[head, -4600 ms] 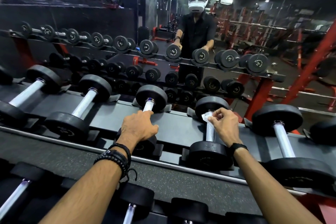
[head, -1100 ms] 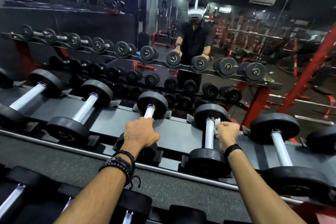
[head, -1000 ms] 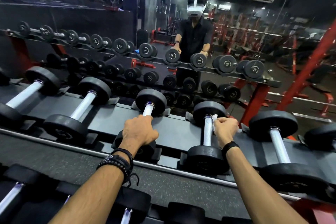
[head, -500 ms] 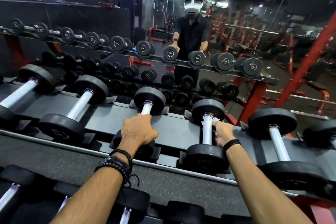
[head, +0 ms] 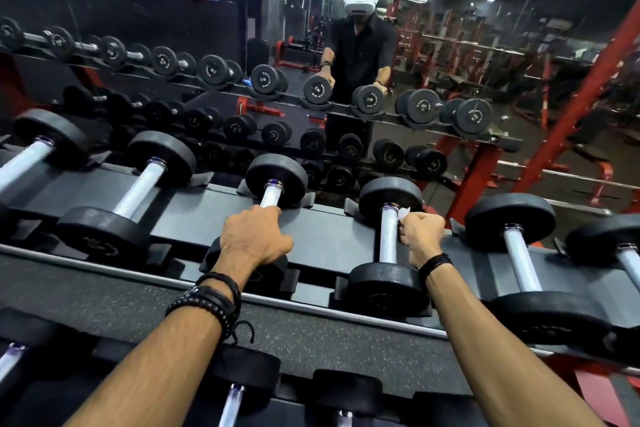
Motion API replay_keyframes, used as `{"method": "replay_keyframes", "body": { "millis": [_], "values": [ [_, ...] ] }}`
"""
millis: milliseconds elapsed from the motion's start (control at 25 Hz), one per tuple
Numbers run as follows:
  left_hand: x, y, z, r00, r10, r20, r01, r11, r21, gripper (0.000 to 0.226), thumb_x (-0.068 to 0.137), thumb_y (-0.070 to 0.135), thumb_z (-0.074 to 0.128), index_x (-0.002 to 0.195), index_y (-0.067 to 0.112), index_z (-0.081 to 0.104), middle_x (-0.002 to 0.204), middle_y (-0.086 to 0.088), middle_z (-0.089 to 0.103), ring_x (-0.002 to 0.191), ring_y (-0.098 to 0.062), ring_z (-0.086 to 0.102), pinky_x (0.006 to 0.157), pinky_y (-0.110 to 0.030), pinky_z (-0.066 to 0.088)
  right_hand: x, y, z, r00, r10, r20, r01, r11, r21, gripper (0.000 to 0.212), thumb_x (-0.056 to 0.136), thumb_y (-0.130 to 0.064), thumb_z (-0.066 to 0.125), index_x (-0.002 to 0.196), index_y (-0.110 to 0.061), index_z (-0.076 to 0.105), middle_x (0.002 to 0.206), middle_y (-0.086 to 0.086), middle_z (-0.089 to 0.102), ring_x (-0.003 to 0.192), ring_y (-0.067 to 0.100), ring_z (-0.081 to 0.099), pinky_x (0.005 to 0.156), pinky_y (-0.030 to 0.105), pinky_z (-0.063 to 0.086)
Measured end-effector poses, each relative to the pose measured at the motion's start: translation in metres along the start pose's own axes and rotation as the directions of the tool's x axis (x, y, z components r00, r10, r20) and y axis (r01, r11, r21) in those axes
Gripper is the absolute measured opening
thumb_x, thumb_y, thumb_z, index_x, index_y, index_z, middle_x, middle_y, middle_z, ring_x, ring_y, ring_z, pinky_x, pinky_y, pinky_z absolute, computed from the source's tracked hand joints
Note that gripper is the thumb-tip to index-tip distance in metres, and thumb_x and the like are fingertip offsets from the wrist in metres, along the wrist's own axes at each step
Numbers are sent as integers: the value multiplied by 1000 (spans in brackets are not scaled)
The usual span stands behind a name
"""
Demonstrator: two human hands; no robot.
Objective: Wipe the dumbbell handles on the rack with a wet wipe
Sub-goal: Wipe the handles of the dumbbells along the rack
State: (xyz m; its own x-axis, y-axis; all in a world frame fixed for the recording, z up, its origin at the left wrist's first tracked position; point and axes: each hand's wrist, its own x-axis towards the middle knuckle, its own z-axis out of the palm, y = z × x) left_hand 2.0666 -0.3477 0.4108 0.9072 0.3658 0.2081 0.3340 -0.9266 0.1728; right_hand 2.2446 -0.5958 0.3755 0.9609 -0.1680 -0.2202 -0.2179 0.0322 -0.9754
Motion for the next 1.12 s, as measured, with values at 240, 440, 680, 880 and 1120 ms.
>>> {"method": "replay_keyframes", "body": {
  "millis": [240,440,680,880,1120],
  "values": [
    [-1,2,-1,1000,-1,-3,1,1000,-5,49,80,43,57,125,24,56,107,-4,64,96,-27,63,74,-33,43,-46,-25,-8,957,73,280,-137,967,213,27,70,-4,56,98,0,57,98,30,66,83,41,64,70,39,51],
    [1,3,-1,1000,-8,-5,8,1000,1,52,80,43,56,130,25,55,110,-2,65,98,-26,64,73,-31,41,-43,-31,0,826,260,500,-353,931,99,13,87,-7,56,96,-2,65,78,10,69,74,26,69,78,40,57],
    [2,0,2,999,-13,-32,13,1000,7,59,82,50,54,137,28,51,114,0,65,102,-24,63,80,-33,45,-29,-29,23,862,274,426,-249,962,-114,19,82,-3,69,72,-15,58,43,-4,47,38,8,48,42,23,52],
    [0,0,-1,1000,-13,-17,13,1000,19,58,83,50,54,137,29,51,115,-2,65,104,-24,63,82,-33,45,-32,-17,18,979,-82,186,146,920,-363,38,69,-36,78,67,-3,60,62,10,60,52,26,59,47,32,49],
    [-3,2,-3,999,-24,-30,24,1000,10,57,83,51,54,136,29,52,115,-4,64,105,-26,62,84,-34,46,-16,-13,6,977,-209,36,206,892,-402,64,50,-57,88,46,-16,39,55,8,42,51,22,45,50,31,36]
  ]
}}
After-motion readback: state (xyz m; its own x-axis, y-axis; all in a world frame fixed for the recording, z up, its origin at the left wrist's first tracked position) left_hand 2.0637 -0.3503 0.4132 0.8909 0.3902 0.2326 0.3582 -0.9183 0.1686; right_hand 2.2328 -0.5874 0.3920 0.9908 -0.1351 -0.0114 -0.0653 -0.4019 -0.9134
